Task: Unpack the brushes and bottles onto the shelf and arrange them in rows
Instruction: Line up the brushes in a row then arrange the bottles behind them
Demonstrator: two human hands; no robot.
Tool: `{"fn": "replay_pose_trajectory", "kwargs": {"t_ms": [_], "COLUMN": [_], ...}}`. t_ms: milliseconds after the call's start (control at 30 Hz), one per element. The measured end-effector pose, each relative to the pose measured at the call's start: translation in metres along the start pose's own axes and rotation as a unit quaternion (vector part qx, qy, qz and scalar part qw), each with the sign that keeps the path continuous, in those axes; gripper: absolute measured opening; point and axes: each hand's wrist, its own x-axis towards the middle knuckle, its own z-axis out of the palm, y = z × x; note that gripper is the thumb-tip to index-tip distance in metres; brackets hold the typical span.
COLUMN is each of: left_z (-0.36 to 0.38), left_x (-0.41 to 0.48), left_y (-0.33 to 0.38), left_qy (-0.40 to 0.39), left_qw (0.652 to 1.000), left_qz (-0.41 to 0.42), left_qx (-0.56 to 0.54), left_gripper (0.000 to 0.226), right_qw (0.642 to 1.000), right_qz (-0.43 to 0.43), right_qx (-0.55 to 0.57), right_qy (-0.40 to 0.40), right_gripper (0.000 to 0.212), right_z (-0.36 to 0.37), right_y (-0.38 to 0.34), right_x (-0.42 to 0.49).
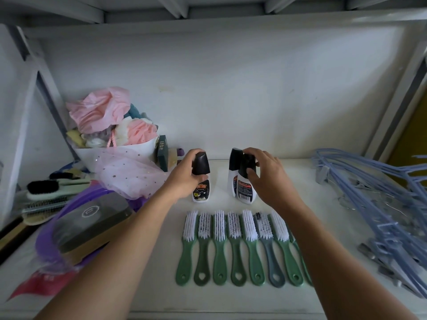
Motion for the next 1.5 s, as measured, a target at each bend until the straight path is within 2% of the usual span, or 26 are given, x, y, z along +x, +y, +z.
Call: {"fn": "replay_pose_trajectory", "kwargs": {"t_ms": [233, 500, 800, 933, 1067, 1233, 1333, 1500], "left_z": [-0.002, 0.005, 0.016, 0.021, 0.022, 0.023, 0.023, 0.024], "left_x": [0.006, 0.005, 0.000, 0.002, 0.004, 0.004, 0.003, 0.003], "left_y": [-0.016, -0.026, -0.026, -0.029, -0.031, -0.033, -0.034, -0.038], "left_qy": [-0.011, -0.045, -0.044, -0.041, -0.039, -0.036, -0.036, -0.045], "left_qw": [0.997, 0.996, 0.997, 0.997, 0.997, 0.997, 0.997, 0.997], "left_qz": [-0.070, -0.057, -0.061, -0.064, -0.068, -0.071, -0.071, -0.059], "left_qx": [0.026, 0.044, 0.017, 0.019, 0.021, 0.022, 0.025, 0.018], "left_gripper": [0.051, 0.058, 0.055, 0.054, 0.051, 0.051, 0.050, 0.047], "right_qw": [1.000, 0.999, 0.999, 0.997, 0.989, 0.969, 0.963, 0.965], "right_qz": [0.003, -0.002, 0.013, 0.032, 0.104, 0.160, 0.154, 0.135], "right_qx": [0.024, 0.024, 0.036, 0.027, 0.094, 0.185, 0.215, 0.207], "right_qy": [0.014, 0.022, 0.028, 0.057, 0.048, 0.024, 0.045, 0.088], "right_gripper": [0.041, 0.041, 0.044, 0.075, 0.102, 0.116, 0.109, 0.071], "right_z": [0.003, 0.006, 0.004, 0.007, 0.016, 0.036, 0.041, 0.040], "right_y": [0.003, 0.001, 0.002, 0.005, 0.014, 0.010, 0.000, -0.005], "right_x": [0.001, 0.001, 0.001, 0.000, 0.000, 0.006, 0.015, 0.034]}}
